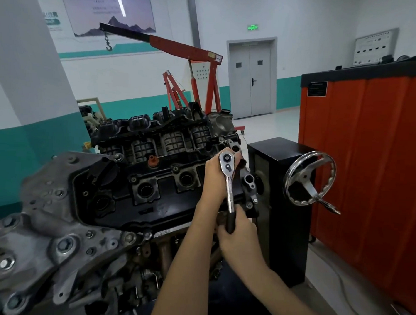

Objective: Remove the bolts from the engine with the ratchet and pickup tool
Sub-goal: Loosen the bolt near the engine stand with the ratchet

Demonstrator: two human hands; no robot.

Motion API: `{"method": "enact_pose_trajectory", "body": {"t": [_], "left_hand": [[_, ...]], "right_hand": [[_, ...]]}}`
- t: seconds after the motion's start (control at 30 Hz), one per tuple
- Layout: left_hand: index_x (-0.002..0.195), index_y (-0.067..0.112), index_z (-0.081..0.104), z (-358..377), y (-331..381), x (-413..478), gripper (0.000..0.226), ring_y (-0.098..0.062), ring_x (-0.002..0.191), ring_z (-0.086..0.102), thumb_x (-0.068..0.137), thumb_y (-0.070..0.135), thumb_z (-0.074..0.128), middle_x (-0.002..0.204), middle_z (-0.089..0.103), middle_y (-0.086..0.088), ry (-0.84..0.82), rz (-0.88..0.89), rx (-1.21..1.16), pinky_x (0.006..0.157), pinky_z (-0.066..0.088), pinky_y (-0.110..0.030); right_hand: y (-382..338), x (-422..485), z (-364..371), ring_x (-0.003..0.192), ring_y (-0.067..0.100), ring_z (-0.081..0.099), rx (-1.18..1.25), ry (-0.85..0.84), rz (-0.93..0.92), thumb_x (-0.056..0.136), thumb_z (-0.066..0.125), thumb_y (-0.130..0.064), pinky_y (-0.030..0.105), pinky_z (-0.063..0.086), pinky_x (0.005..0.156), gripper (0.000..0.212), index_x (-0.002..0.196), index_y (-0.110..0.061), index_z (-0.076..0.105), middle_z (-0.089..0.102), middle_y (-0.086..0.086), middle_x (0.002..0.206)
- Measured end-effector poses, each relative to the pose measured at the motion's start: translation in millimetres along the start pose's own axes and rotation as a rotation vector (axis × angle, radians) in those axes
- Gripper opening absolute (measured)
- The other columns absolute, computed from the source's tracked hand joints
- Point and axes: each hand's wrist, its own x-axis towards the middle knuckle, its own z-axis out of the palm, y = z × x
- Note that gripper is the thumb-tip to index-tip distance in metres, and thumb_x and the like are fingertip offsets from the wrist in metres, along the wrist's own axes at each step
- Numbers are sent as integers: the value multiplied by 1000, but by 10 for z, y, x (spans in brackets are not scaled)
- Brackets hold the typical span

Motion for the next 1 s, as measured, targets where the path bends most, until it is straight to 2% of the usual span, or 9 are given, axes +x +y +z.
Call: {"method": "enact_pose_trajectory", "body": {"t": [0.13,0.2,0.27,0.33,0.43,0.57,0.7,0.87,1.0], "left_hand": [[55,24,31,-70,-26,25,50,-5,54,27,93,12,62,50,32,11,-119,-5,40,54,27,-21],[55,21,39,-70,-7,36,44,-7,56,32,90,3,59,53,40,8,-166,21,88,57,30,-25],[60,10,48,-58,15,21,31,-8,58,34,85,-7,51,58,46,-7,-205,34,107,58,30,-27],[58,18,50,-67,15,-7,37,-6,56,31,88,-5,51,55,44,3,-165,8,50,57,27,-25],[52,34,46,-104,-4,-37,53,-1,53,35,95,6,55,51,44,16,-86,-33,-65,56,31,-18],[59,26,39,16,-28,-85,44,-1,56,34,95,10,59,53,39,14,-37,16,-47,56,31,-19],[60,22,33,22,-42,-37,44,-3,55,30,92,9,61,53,36,12,-2,26,22,55,30,-17],[54,28,33,-97,-41,21,51,-3,53,28,93,13,61,50,33,11,-132,9,55,52,26,-18],[56,15,46,-77,-25,45,37,-4,56,33,87,-3,56,53,44,3,-195,27,93,56,29,-21]], "right_hand": [[38,223,-689,44,2,45,-277,-196,-73,81,59,-1,15,36,45,20,86,-21,56,52,-2,60],[-43,540,-1216,46,1,48,-602,-311,-166,84,59,-4,13,36,45,24,87,-27,53,53,-4,63],[-241,891,-1566,51,-1,47,-983,-350,-286,88,58,-12,10,34,45,17,95,-24,49,49,-10,64],[-392,1084,-1619,54,2,45,-1163,-327,-407,89,57,-18,11,29,49,15,99,-23,47,44,-12,63],[-281,883,-1384,56,12,48,-1025,-226,-340,86,59,-18,22,34,51,19,90,-26,42,44,-8,64],[25,115,-706,44,4,46,-264,-110,-33,82,62,-5,20,38,44,22,77,-20,48,49,-2,57],[-29,-61,38,53,7,53,34,25,57,83,57,-6,16,41,45,11,87,-16,53,57,2,65],[42,140,-567,48,2,46,-225,-167,-27,81,59,-2,17,38,48,17,85,-18,54,53,-1,63],[-190,788,-1489,52,4,51,-913,-342,-248,86,60,-10,16,38,48,23,89,-27,44,51,-6,64]]}}
